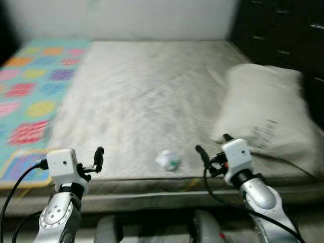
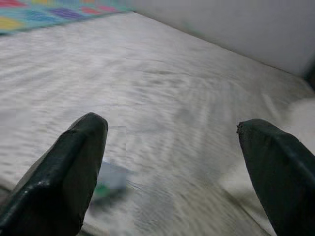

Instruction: Clean up the room

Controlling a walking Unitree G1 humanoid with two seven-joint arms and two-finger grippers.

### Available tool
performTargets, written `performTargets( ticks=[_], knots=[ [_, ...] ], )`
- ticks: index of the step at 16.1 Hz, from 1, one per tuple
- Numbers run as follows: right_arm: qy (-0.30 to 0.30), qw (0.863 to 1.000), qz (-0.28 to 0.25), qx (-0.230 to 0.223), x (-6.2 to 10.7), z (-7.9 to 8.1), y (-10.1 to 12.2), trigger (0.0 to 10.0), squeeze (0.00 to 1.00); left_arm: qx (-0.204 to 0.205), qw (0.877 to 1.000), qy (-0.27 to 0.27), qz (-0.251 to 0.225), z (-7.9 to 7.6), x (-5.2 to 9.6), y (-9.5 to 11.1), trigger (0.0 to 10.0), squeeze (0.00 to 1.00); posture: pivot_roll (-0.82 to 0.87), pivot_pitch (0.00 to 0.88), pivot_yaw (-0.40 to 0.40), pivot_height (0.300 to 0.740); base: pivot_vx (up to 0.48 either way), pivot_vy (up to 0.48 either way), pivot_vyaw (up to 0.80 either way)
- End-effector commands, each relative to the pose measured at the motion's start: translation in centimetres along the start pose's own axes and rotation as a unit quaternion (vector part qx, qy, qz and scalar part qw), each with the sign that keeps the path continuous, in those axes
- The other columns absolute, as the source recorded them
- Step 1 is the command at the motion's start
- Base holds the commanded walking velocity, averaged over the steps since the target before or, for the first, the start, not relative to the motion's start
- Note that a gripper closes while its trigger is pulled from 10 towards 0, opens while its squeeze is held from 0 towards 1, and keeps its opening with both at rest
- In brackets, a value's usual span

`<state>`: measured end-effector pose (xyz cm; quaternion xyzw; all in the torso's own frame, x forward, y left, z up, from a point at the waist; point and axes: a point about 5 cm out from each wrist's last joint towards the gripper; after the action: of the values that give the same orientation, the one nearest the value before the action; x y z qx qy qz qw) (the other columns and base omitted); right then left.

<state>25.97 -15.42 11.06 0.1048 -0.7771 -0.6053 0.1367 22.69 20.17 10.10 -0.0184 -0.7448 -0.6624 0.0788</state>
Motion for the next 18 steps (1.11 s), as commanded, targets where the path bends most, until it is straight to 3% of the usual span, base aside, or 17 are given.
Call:
performTargets(
  ticks=[1, 4, 7, 12, 18],
  knots=[
    [0.006, 1.0, -0.013, 0.007, -0.4, 0.1, 0.7, 10.0, 0.0, 0.004, 1.0, 0.004, 0.004, 0.0, 0.0, 0.1, 10.0, 0.0, -0.16, 0.0, -0.031, 0.59, 0.0, 0.0, 0.8],
    [0.008, 1.0, -0.009, 0.011, -1.3, 0.0, 0.7, 10.0, 0.0, 0.017, 1.0, 0.002, 0.013, -0.2, 0.1, -0.1, 10.0, 0.0, -0.15, 0.0, -0.037, 0.59, 0.0, 0.0, 0.8],
    [-0.001, 1.0, -0.003, 0.011, -2.2, -0.1, 0.8, 10.0, 0.0, 0.027, 0.999, -0.01, 0.019, -0.6, 0.0, 0.0, 10.0, 0.0, -0.15, 0.0, -0.037, 0.59, 0.0, 0.0, 0.0],
    [0.009, 1.0, -0.004, -0.013, -1.6, 0.5, 0.6, 10.0, 0.0, 0.033, 0.999, -0.021, 0.026, -0.8, 0.1, -0.1, 10.0, 0.0, -0.15, 0.0, -0.039, 0.59, 0.0, 0.0, 0.0],
    [0.022, 1.0, 0.002, -0.018, -1.3, 1.0, 0.5, 10.0, 0.0, 0.04, 0.999, -0.02, 0.03, -1.1, 0.3, 0.0, 10.0, 0.0, -0.15, 0.014, -0.049, 0.531, 0.0, 0.0, 0.0]
  ],
)
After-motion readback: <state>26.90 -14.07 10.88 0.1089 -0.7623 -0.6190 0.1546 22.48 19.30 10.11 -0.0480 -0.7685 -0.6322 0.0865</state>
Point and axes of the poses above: a point about 5 cm out from each wrist's last joint towards the gripper, its own x axis pointing back from the gripper into the wrist, its own y axis along the axis of the wrist's last joint, z = x × y, and after that the axes turned 1 degree about -x, right-handed
